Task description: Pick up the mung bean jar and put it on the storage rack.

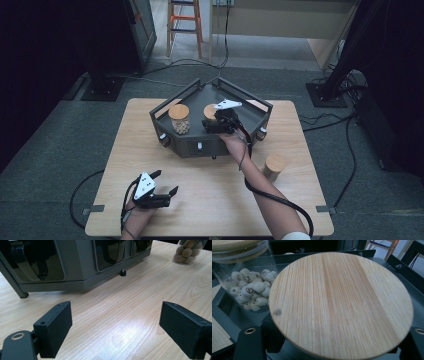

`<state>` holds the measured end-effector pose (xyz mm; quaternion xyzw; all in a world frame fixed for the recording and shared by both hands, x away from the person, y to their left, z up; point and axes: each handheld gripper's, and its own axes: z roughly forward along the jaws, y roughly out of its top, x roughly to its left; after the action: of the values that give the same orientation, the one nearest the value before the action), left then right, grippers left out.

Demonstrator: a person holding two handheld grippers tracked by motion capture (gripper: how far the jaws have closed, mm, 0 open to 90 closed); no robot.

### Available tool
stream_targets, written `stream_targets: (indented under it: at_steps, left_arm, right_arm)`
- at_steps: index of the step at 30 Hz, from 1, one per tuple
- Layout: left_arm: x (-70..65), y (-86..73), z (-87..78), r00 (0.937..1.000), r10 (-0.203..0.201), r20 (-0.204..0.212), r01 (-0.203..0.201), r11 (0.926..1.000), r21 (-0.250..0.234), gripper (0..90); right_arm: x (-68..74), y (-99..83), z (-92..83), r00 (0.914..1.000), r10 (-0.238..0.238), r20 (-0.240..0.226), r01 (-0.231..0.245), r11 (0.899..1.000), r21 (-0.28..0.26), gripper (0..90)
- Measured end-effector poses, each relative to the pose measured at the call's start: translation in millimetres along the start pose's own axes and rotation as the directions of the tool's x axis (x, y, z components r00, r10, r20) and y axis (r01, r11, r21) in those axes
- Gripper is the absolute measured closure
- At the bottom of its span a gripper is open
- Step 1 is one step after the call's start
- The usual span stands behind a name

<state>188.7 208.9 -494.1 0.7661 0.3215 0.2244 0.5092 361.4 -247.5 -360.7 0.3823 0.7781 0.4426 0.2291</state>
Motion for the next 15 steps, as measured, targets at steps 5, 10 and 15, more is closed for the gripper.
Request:
stream_targets:
  at_steps: [5,10,15]
  left_arm:
    - [0.0,-0.2,0.1,1.0,-0.001,0.0,0.001,1.0,0.0,11.1]
    - [0.1,0.0,0.2,1.0,0.0,0.001,0.0,1.0,0.001,11.1]
    - [-0.3,0.2,0.4,1.0,0.0,0.0,0.0,1.0,0.003,11.1]
  right_arm:
    - [0.4,0.2,2.0,1.0,-0.001,-0.004,0.001,1.0,0.0,25.2]
    - [-2.4,-0.7,3.0,0.9999,0.011,-0.011,-0.011,1.0,-0.003,25.1]
    - [-3.4,-0.6,3.1,0.9998,0.012,-0.014,-0.012,1.0,-0.002,25.1]
